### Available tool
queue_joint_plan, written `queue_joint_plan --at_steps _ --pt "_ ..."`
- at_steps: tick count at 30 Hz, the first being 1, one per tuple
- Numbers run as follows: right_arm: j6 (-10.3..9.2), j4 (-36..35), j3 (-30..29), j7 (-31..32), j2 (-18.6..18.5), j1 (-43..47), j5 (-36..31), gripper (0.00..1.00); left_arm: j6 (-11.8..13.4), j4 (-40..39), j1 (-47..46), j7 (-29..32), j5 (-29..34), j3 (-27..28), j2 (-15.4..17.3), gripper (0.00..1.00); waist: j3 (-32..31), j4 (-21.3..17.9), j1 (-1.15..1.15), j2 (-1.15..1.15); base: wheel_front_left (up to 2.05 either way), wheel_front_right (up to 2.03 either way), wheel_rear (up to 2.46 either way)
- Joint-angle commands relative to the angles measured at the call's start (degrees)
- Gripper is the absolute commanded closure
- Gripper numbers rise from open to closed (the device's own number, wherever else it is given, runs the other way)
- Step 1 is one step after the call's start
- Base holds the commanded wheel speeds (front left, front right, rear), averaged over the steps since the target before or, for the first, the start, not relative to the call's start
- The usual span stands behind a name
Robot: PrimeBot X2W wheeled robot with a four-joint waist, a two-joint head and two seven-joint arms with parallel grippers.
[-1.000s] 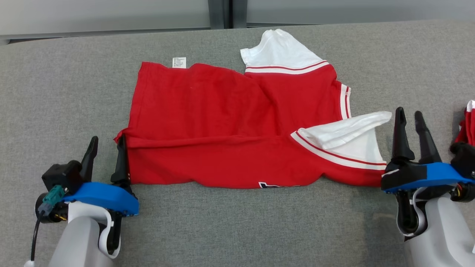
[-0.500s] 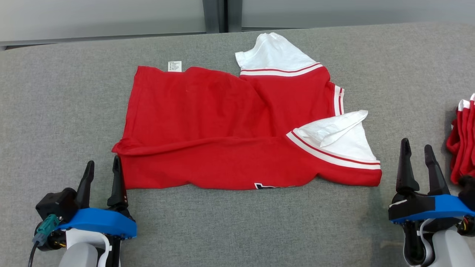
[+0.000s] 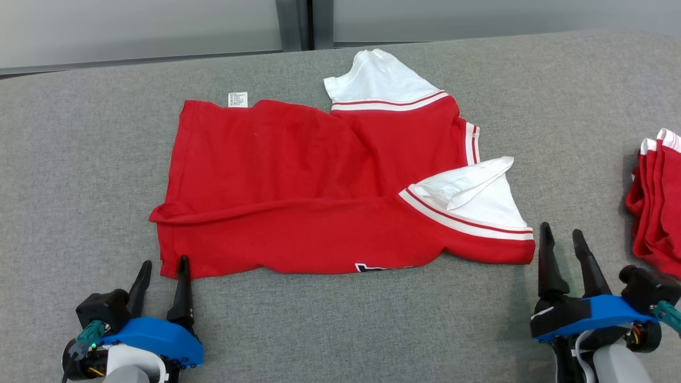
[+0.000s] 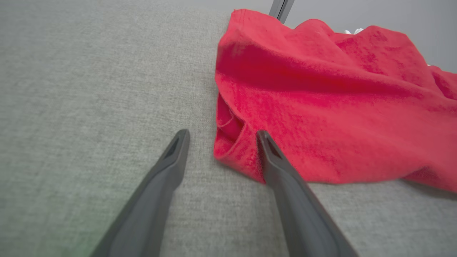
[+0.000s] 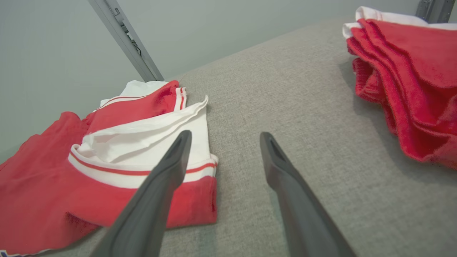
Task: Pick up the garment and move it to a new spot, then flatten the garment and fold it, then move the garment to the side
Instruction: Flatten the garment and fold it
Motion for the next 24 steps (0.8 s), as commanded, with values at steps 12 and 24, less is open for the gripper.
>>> queue_joint_plan --at_steps 12,24 --pt "0.0 8.4 5.5 -0.3 -0.2 -0.8 -1.4 0.0 0.0 6.8 -1.6 0.8 -2.9 -7.2 0.5 1.0 -0.4 0.0 0.01 0.01 0.0 0.0 0.0" --pt "0.01 16.1 7.7 0.1 0.0 -4.5 0.7 1.0 0.0 5.9 -1.6 0.6 -6.1 -9.8 1.8 1.0 -2.0 1.4 0.01 0.01 0.0 0.0 0.0"
